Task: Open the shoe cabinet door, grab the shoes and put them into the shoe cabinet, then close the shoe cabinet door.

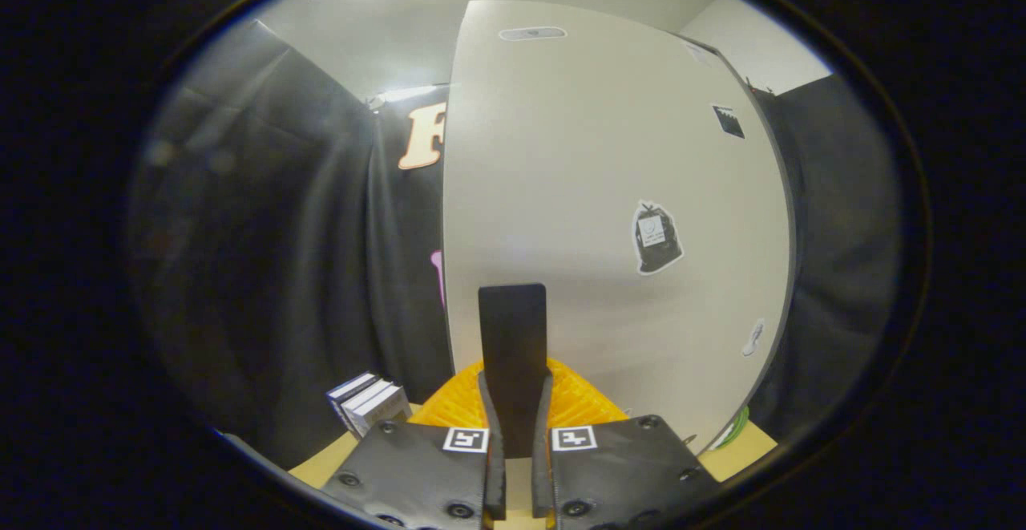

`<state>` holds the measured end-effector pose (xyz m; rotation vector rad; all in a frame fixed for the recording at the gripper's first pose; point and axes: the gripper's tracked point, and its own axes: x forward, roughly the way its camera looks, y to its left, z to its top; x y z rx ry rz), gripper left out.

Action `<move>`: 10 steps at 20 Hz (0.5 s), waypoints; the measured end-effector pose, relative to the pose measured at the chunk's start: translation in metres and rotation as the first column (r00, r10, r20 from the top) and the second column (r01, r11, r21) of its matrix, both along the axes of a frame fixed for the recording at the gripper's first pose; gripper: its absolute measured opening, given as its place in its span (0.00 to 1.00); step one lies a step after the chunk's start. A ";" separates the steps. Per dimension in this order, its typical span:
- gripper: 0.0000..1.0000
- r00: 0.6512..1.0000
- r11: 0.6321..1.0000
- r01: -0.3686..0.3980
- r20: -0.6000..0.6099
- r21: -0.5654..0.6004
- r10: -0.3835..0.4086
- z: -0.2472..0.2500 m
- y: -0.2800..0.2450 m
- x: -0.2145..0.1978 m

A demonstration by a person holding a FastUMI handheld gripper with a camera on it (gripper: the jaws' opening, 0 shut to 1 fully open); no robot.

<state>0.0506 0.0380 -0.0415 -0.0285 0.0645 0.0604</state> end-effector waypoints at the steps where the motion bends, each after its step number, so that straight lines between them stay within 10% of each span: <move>1: 0.14 1.000 1.000 -0.023 -0.004 0.001 0.023 0.001 -0.002 -0.007; 10: 0.14 0.973 0.974 -0.227 -0.033 0.001 0.227 0.016 -0.042 -0.077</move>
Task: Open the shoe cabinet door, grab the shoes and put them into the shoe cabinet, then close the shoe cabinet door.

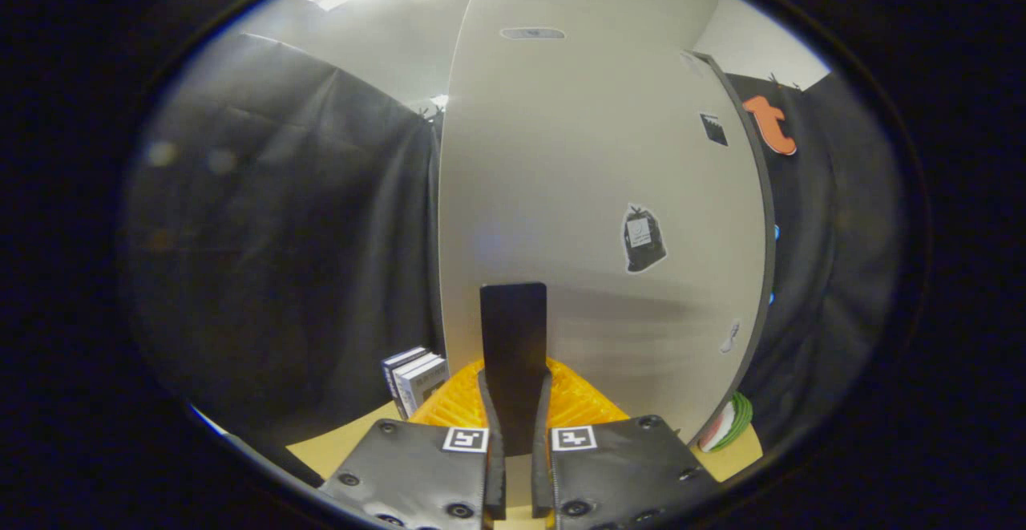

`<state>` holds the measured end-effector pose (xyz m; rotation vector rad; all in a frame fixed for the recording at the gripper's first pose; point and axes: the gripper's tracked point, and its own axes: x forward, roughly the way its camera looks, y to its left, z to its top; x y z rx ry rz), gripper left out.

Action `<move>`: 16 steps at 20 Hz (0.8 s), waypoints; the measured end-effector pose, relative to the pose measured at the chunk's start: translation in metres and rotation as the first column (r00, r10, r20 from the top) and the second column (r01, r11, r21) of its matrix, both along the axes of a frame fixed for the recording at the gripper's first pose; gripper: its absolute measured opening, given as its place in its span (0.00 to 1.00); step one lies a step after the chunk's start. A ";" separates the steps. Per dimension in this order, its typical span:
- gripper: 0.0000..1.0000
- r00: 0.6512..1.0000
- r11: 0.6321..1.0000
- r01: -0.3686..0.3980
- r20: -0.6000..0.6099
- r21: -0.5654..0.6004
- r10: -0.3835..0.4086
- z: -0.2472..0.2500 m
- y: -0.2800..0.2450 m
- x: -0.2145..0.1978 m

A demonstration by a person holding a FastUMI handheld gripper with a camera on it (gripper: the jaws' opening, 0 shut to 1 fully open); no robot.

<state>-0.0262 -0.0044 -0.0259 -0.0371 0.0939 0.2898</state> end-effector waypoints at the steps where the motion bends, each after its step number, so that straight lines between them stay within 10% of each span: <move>1: 0.14 1.000 1.000 -0.011 0.000 -0.002 0.011 0.002 -0.007 -0.008; 16: 0.13 0.987 0.987 0.159 0.012 -0.038 -0.159 0.015 -0.148 -0.093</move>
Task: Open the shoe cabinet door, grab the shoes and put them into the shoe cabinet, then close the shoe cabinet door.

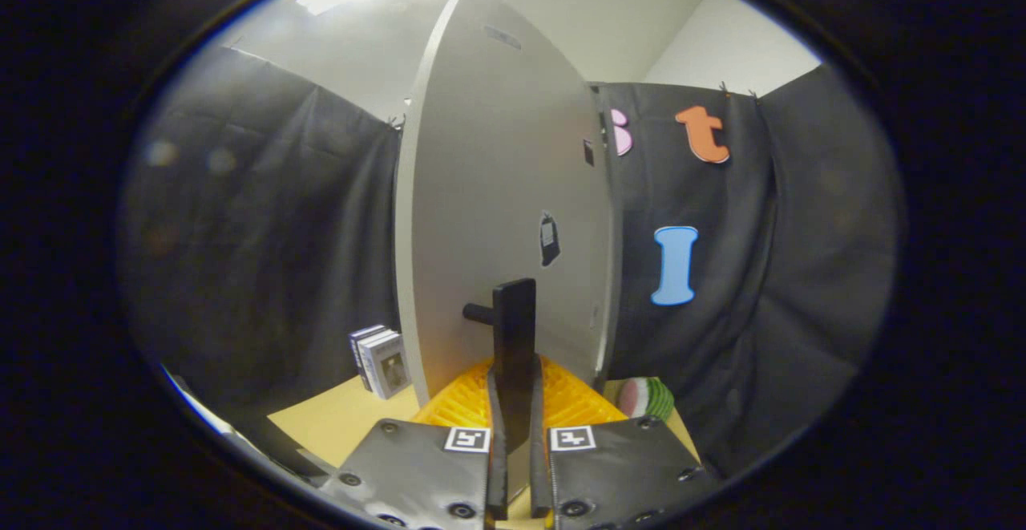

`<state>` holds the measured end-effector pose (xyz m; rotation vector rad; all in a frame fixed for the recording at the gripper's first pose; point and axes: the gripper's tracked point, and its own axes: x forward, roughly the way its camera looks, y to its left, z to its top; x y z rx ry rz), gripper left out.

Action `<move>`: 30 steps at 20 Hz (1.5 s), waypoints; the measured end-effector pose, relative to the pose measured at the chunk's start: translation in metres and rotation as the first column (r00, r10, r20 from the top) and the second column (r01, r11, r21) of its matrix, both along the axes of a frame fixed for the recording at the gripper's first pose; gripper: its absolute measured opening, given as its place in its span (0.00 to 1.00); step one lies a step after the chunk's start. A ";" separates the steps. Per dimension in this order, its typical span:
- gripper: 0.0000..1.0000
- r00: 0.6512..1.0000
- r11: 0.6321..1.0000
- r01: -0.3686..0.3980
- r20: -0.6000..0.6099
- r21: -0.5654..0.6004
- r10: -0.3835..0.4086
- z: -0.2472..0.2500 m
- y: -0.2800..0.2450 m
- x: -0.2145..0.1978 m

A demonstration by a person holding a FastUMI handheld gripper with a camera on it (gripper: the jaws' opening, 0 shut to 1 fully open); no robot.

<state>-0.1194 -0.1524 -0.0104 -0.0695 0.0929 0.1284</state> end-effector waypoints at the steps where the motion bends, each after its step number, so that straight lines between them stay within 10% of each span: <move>1: 0.13 1.000 1.000 0.020 0.002 -0.005 -0.020 0.002 -0.009 -0.003; 17: 0.05 0.984 0.984 0.175 0.013 0.037 -0.176 0.010 -0.120 -0.007; 30: 0.04 0.972 0.976 0.213 0.107 -0.035 -0.209 0.024 -0.106 -0.071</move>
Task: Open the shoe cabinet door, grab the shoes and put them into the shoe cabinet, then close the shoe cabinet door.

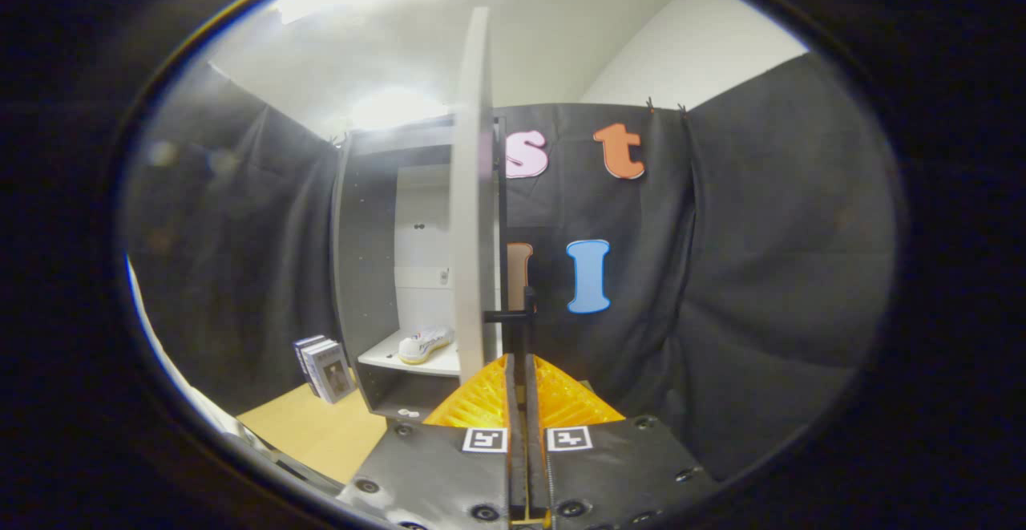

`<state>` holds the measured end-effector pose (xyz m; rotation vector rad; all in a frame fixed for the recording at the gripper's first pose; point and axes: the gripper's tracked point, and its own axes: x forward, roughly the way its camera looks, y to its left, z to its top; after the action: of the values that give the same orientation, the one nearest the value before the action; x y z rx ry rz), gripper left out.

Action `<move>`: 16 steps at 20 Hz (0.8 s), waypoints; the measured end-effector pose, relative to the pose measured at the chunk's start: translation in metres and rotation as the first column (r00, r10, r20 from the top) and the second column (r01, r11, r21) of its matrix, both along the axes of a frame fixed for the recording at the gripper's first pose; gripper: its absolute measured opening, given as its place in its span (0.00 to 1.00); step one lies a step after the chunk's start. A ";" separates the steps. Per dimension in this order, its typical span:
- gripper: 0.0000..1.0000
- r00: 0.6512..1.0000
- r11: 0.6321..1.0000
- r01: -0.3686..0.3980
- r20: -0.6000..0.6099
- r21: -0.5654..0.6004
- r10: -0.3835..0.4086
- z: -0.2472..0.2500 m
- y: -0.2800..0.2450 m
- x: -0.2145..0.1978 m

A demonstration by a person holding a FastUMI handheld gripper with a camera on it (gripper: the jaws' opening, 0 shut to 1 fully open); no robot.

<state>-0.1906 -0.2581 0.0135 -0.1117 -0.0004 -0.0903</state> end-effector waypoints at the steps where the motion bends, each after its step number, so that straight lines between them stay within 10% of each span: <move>1: 0.04 1.000 0.999 0.016 0.000 -0.046 -0.016 -0.003 0.008 -0.005; 16: 0.11 0.983 0.991 -0.054 -0.168 0.126 0.075 -0.154 0.186 0.021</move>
<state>-0.1697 -0.0723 -0.1401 0.0018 0.1738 -0.0156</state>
